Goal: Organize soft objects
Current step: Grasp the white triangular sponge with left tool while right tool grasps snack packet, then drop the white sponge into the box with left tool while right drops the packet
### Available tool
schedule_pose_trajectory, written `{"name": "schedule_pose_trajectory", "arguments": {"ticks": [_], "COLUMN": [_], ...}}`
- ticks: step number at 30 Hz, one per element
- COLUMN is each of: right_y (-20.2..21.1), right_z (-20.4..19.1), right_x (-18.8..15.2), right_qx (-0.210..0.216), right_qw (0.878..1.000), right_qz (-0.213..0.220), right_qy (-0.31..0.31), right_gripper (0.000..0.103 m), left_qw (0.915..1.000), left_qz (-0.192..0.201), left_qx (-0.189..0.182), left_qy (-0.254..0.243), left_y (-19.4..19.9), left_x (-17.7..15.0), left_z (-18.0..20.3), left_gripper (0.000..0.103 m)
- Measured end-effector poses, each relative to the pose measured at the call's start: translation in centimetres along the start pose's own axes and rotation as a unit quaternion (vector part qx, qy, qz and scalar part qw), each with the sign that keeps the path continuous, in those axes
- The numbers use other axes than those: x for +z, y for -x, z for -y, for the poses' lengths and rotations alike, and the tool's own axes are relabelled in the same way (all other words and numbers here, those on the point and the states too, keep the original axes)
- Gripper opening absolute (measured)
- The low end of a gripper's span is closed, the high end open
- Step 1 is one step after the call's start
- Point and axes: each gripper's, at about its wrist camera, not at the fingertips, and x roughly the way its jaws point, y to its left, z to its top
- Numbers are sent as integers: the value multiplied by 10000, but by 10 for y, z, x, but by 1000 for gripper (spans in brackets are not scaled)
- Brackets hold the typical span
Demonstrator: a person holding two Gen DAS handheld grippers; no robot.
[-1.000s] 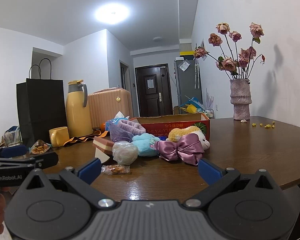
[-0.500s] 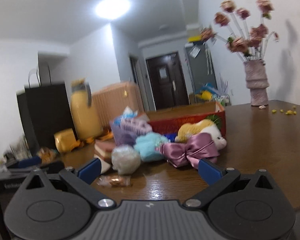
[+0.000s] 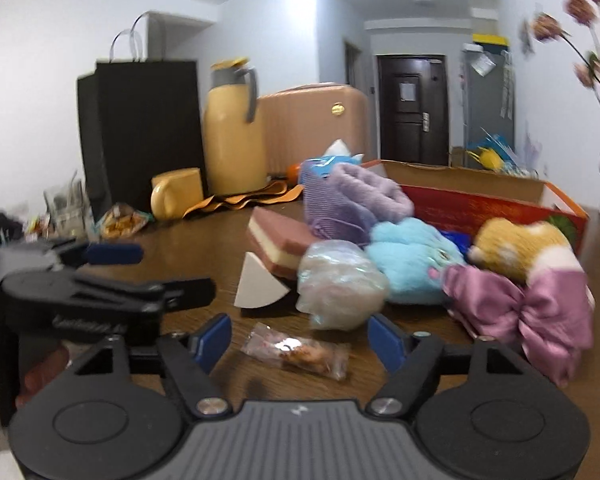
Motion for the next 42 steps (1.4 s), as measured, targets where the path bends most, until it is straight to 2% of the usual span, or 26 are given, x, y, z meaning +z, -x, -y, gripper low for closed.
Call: {"name": "schedule_pose_trajectory", "arguments": {"ticks": [3, 4, 7, 8, 9, 10, 11, 12, 15, 21, 25, 28, 33, 36, 40, 42], "right_y": [-10, -11, -17, -17, -14, -12, -8, -3, 8, 26, 42, 57, 85, 97, 96, 83], "right_z": [-2, -1, 0, 0, 1, 2, 6, 11, 20, 22, 23, 20, 19, 32, 72, 105], "right_x": [2, 1, -1, -3, -4, -6, -8, -10, -16, -22, -24, -24, -13, 1, 40, 67], "right_qx": [107, 162, 175, 97, 10, -52, -74, -90, -189, -165, -95, 66, 346, 398, -83, -367], "right_qw": [9997, 9996, 9991, 9991, 9992, 9993, 9994, 9994, 9991, 9993, 9994, 9993, 9975, 9954, 9960, 9944], "right_qz": [-207, -240, -382, -410, -375, -351, -328, -298, -221, -222, -161, 7, 400, 667, 868, 958], "right_qy": [62, 46, 67, 100, 133, 112, 6, -126, -294, -246, -279, -355, -464, -554, -221, -243], "right_gripper": [64, 58, 39, 31, 27, 23, 20, 18, 17, 15, 15, 15, 15, 15, 15, 15], "left_qw": [9985, 9974, 9952, 9949, 9937, 9922, 9903, 9889, 9891, 9929, 9930, 9939, 9933, 9920, 9939, 9957], "left_qz": [-204, -253, -364, -462, -571, -611, -654, -726, -707, -547, -431, -183, 166, 345, 498, 309], "left_qx": [-466, -619, -877, -871, -937, -1063, -1191, -1263, -1287, -1034, -1079, -1046, -1145, -1211, -978, -870], "left_qy": [185, 259, 220, 200, 217, 242, 275, 282, 144, -212, -218, -282, -64, -86, -100, -35], "left_y": [-14, -18, -31, -36, -41, -45, -48, -51, -49, -26, -1, 20, 41, 32, -18, -55], "left_x": [6, 7, 12, 15, 18, 20, 22, 23, 20, 9, 8, 12, 31, 58, 111, 136], "left_z": [-10, -12, -10, -7, -4, -2, 0, 3, 9, 16, 14, 15, 11, 11, 7, 5], "left_gripper": [102, 100, 77, 63, 56, 55, 51, 39, 26, 19, 19, 19, 19, 19, 19, 19]}}
